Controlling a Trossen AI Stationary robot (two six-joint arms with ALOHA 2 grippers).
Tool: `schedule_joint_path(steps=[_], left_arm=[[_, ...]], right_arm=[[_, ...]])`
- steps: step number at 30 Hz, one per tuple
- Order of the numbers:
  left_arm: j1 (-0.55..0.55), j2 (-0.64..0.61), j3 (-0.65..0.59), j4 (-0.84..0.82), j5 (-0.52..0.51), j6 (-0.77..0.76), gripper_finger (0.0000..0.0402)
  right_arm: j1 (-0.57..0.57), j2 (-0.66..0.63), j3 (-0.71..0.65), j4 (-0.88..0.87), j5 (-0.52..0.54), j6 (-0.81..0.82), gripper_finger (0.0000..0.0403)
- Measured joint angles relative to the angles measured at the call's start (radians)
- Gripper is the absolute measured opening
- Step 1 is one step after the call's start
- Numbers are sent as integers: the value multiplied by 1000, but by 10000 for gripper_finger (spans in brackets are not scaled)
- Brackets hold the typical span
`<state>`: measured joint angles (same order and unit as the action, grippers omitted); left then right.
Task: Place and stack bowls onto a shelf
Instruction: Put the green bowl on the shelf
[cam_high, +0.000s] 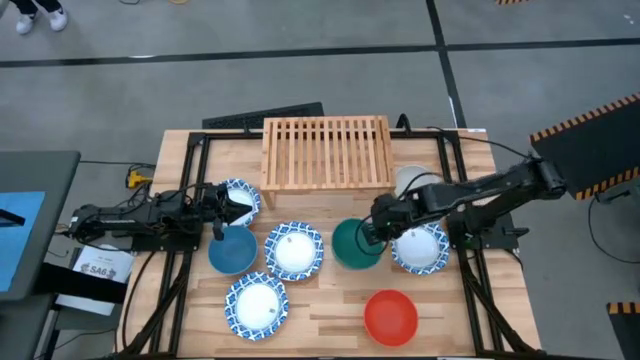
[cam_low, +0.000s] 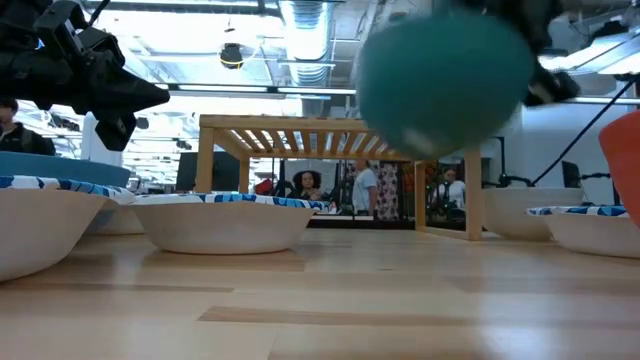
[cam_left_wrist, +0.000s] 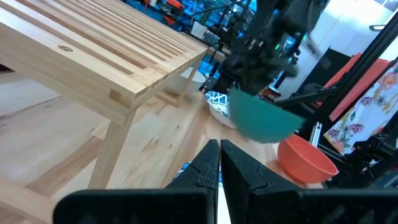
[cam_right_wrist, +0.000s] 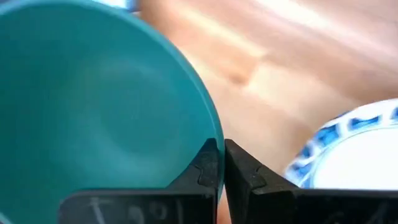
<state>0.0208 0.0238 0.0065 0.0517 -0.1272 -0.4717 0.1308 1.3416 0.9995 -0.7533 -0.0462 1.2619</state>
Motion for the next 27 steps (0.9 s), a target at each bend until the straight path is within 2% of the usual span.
schedule_joint_path(steps=[4,8,12,18,20,23,27], left_arm=[[0,2,0,0,0,0,0],[0,2,0,0,0,0,0],[0,2,0,0,0,0,0],[0,2,0,0,0,0,0],[0,2,0,0,0,0,0],[0,2,0,0,0,0,0],[0,2,0,0,0,0,0]], right_arm=[[-11,-49,136,-11,-133,-75,28],[-63,-60,327,-86,-157,-135,28],[-197,-26,551,-224,-64,-232,28],[-502,111,858,-567,75,-444,28],[-585,164,907,-645,102,-501,28],[-685,226,933,-668,95,-563,28],[-755,296,933,-684,67,-621,28]])
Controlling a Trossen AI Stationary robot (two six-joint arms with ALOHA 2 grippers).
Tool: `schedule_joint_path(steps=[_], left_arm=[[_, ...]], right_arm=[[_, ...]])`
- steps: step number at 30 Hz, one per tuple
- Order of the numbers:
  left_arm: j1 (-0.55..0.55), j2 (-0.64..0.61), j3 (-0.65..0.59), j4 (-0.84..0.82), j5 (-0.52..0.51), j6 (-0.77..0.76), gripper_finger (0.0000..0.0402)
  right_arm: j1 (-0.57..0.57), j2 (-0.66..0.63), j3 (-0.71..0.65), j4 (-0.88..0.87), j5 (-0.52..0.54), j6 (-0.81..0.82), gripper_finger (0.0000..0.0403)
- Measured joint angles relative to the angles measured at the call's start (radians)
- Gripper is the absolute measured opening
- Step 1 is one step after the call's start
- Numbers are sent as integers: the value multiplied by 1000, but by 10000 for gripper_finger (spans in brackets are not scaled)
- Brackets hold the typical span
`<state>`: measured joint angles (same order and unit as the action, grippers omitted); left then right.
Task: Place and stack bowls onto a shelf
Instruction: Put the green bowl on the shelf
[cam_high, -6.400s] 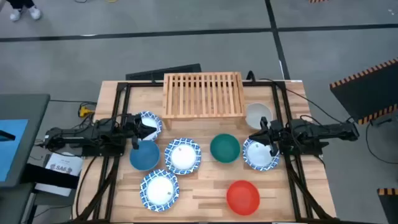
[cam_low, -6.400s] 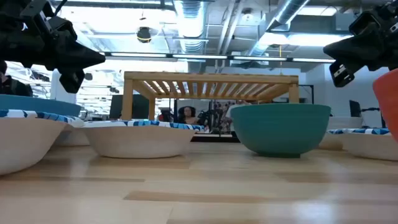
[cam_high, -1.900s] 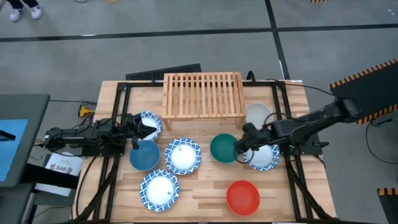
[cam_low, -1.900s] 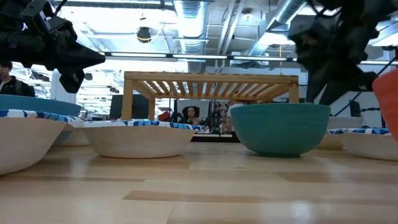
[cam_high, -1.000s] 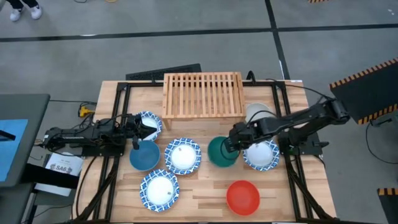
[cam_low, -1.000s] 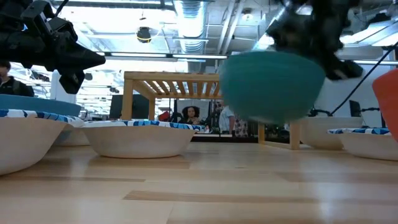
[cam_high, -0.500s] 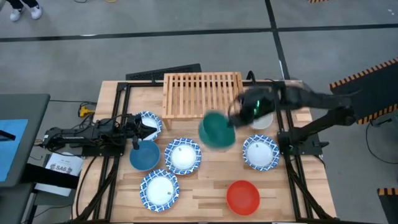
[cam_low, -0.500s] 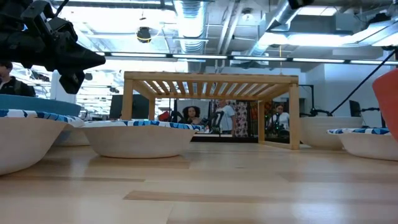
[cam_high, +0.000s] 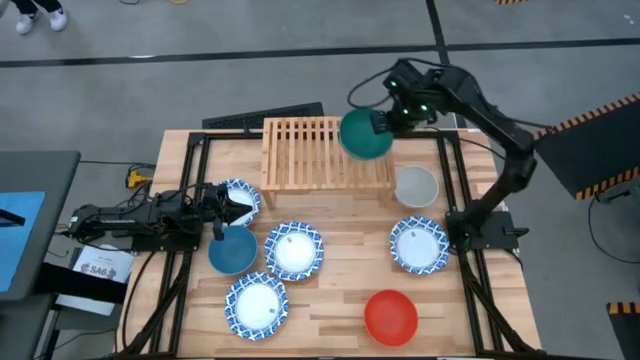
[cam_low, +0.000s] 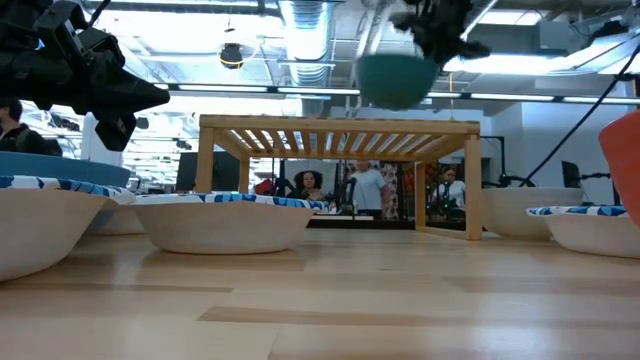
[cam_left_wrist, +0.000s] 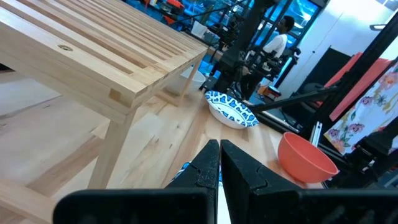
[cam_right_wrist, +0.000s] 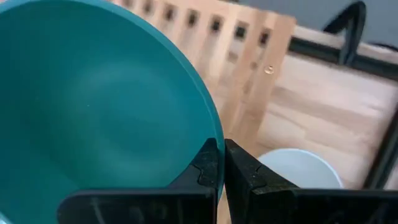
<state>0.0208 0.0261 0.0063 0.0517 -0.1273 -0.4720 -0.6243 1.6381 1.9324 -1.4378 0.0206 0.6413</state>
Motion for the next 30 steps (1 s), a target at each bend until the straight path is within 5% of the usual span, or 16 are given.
schedule_joint_path(steps=[6,30], left_arm=[[0,0,0,0,0,0,0],[0,0,0,0,0,0,0]], right_arm=[[-28,81,-1,-68,-70,-77,28],[2,150,-1,-80,-74,-156,53]])
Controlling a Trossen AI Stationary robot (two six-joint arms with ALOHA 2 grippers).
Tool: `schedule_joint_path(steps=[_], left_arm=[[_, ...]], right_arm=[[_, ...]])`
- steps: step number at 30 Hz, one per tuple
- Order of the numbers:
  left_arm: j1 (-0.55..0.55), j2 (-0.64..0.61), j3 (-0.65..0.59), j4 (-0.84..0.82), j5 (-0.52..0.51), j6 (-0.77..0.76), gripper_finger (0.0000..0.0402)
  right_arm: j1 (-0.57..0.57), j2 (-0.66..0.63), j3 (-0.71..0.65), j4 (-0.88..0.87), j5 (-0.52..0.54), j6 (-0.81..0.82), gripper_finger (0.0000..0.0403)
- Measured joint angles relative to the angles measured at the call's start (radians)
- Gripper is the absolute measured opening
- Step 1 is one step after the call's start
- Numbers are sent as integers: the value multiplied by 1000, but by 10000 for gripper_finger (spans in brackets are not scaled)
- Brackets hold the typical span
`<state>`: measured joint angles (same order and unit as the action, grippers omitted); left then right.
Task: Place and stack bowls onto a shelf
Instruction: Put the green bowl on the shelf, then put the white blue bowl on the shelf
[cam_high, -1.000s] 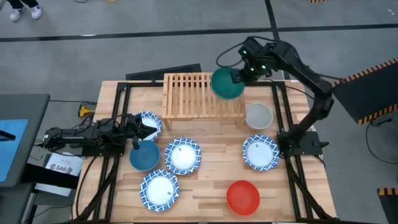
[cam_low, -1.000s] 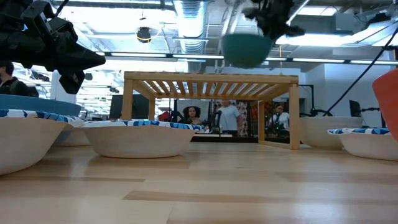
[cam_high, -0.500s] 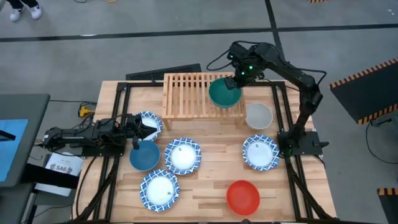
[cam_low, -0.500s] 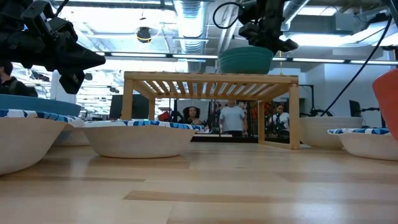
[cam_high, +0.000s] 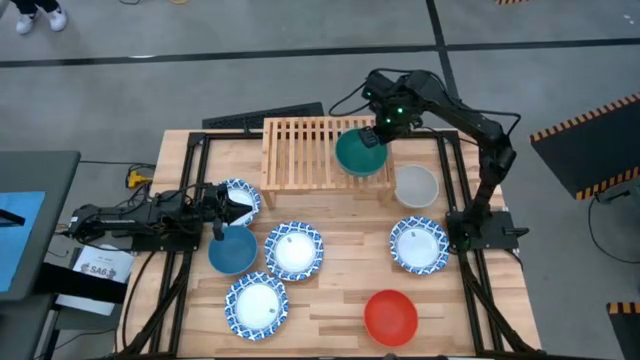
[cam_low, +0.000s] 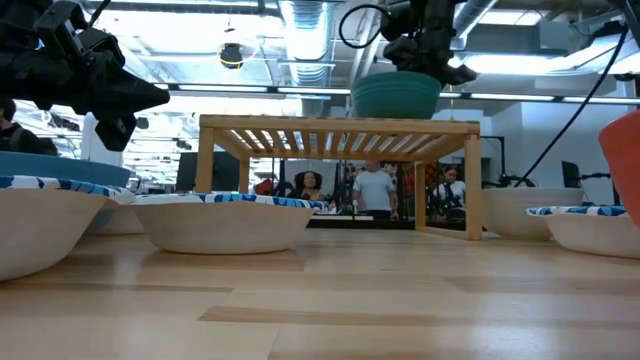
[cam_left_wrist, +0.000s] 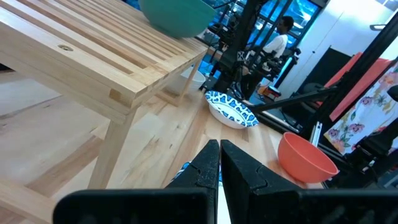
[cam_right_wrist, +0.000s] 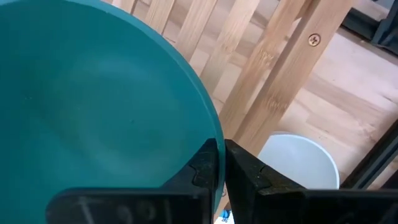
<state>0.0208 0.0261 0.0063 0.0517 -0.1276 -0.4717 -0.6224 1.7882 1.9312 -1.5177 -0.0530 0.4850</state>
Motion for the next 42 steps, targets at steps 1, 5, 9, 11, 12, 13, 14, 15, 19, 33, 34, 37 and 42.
schedule_joint_path(steps=[1,5,9,11,12,13,14,15,19,33,34,37,42], left_arm=[[0,0,0,0,0,0,0],[0,0,0,0,0,0,0],[0,0,0,0,0,0,0],[0,0,0,0,0,0,0],[0,0,0,0,0,0,0],[0,0,0,0,0,0,0],[0,0,0,0,0,0,0],[0,0,0,0,0,0,0],[0,0,0,0,0,0,0],[0,0,0,0,0,0,0],[0,0,0,0,0,0,0],[0,0,0,0,0,0,0],[0,0,0,0,0,0,0]], right_arm=[[0,0,0,2,5,0,53],[0,0,0,7,22,0,62],[2,-8,0,19,24,-3,93],[8,-8,0,20,30,-5,116],[8,-8,0,20,32,-12,129],[7,-8,0,21,33,-20,143],[7,-8,0,19,36,-23,156],[6,-8,0,19,42,-25,169],[-10,-8,31,-10,59,-58,218],[57,-241,56,-42,35,-205,249],[81,-283,19,-35,38,-202,249],[162,-429,-118,-21,68,-147,249],[387,-700,-412,146,71,115,249]])
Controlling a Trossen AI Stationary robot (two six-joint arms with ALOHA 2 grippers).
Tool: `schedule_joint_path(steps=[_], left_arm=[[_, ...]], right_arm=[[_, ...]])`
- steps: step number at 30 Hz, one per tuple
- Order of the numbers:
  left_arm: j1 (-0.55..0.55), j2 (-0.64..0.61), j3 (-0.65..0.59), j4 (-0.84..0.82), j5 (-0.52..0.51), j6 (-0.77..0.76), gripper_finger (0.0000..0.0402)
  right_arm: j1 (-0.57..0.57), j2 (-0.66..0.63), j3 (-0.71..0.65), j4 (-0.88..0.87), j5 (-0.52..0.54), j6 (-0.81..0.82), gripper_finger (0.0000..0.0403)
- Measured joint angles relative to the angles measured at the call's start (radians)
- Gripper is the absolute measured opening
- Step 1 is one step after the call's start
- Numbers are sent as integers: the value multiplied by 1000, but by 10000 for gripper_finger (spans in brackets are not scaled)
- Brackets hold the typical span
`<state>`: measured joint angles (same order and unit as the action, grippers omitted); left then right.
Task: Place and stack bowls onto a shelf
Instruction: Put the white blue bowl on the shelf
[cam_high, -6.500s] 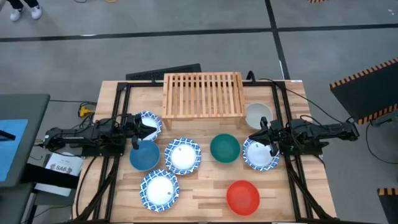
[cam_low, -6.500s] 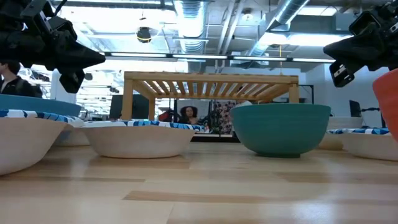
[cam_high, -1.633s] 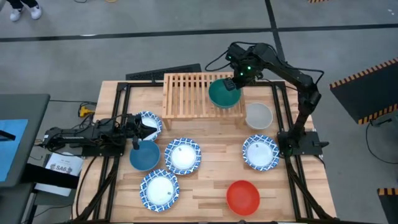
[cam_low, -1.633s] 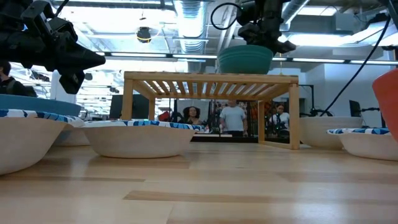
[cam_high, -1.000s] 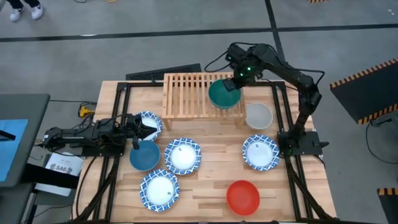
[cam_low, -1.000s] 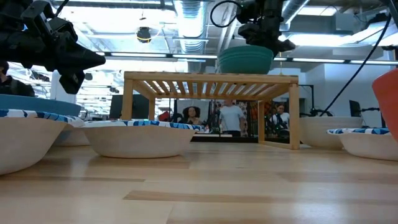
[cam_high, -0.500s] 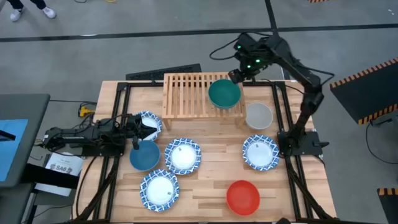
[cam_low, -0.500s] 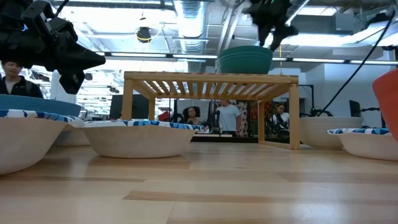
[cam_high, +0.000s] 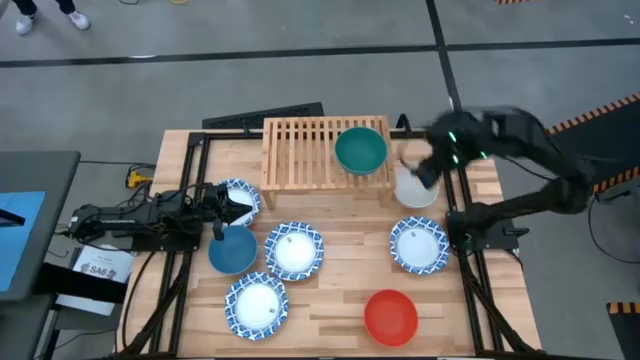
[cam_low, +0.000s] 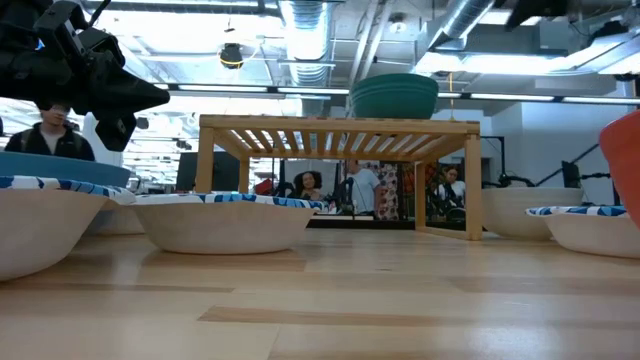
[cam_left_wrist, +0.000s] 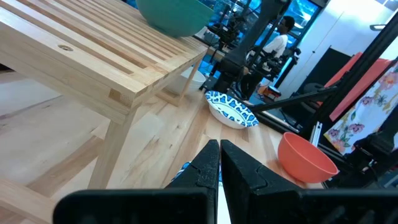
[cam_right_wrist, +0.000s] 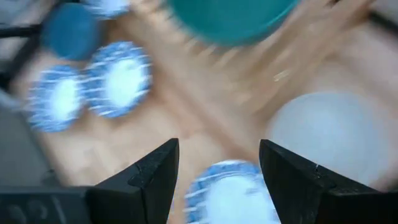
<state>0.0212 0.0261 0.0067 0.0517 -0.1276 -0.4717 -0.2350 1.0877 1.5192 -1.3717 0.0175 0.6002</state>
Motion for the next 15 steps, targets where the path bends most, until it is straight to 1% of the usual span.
schedule_joint_path(steps=[2,4,7,11,15], left_arm=[[0,0,0,0,0,0,0],[0,0,0,0,0,0,0],[0,0,0,0,0,0,0],[0,0,0,0,0,0,0],[0,0,0,0,0,0,0]], right_arm=[[119,-81,-103,75,1,133,249],[231,-131,-186,117,13,238,249],[380,-135,-261,125,29,362,249],[535,-35,-300,134,34,436,249],[612,115,-318,118,66,537,249]])
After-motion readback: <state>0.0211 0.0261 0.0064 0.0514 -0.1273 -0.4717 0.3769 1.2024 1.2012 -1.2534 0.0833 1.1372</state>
